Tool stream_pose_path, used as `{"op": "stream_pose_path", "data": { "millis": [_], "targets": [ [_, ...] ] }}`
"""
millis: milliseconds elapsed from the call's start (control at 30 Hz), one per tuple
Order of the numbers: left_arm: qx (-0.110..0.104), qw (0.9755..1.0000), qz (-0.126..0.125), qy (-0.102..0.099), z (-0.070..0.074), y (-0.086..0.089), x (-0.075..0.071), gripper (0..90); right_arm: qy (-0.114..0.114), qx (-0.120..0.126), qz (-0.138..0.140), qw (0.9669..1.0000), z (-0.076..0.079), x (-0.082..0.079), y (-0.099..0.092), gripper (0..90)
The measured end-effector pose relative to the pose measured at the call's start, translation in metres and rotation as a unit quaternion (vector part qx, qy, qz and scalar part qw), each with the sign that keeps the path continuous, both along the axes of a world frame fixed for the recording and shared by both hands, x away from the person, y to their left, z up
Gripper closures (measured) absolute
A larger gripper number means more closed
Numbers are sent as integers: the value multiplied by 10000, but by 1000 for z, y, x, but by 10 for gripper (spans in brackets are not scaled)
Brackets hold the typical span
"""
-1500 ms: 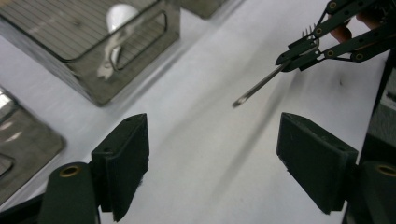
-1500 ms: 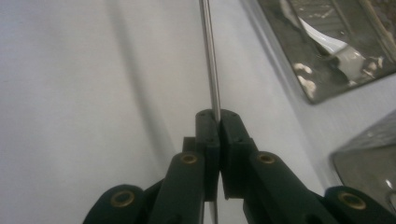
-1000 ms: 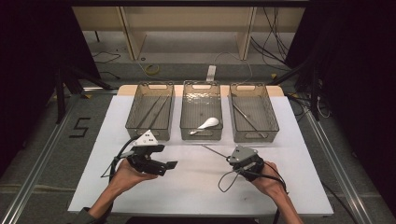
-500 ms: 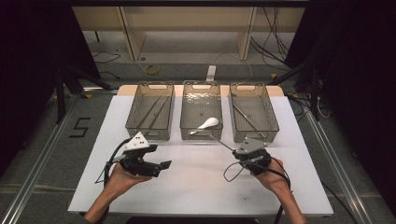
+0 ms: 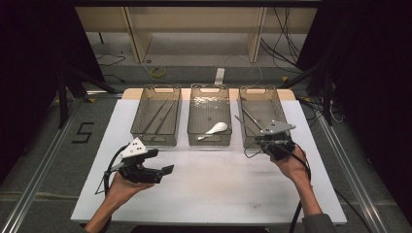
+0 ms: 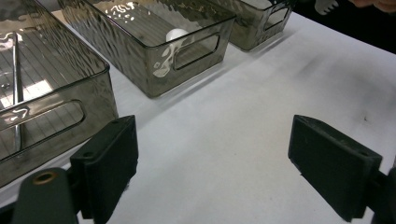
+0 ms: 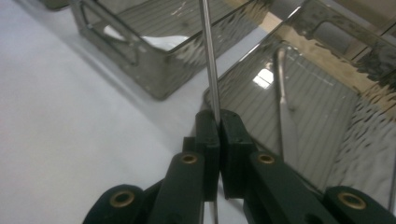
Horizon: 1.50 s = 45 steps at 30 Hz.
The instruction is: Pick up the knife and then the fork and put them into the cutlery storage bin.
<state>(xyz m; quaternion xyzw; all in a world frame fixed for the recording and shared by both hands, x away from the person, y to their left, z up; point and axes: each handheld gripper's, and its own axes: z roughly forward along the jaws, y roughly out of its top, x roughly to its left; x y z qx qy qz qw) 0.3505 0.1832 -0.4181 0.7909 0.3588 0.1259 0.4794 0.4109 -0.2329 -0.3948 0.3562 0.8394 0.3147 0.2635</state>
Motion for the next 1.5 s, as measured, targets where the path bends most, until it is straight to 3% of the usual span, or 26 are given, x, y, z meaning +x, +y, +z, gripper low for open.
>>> {"op": "stream_pose_path", "data": {
  "millis": [267, 433, 567, 667, 1267, 1500],
  "targets": [
    [-20, 10000, 4, -58, 0, 1, -1, 156, 112, 122, -336, 9993, 10, 39, -7, 881],
    [-82, 9999, 50, -114, 1, 2, -2, 156, 321, 269, -643, 9971, 9, 63, -15, 880],
    [-369, 9993, 87, -54, 2, 5, -1, 156, 477, 211, -793, 9955, 5, 78, -16, 880],
    [-300, 9994, 97, -136, 3, 5, -2, 156, 560, 232, -883, 9942, 3, 87, -15, 880],
    [-199, 9996, 140, -167, 2, 5, -1, 156, 758, 103, -1075, 9913, -1, 115, -9, 880],
    [-253, 9995, 131, -150, 2, 5, -1, 156, 975, -1, -1264, 9872, -5, 124, -10, 879]
  ]
}}
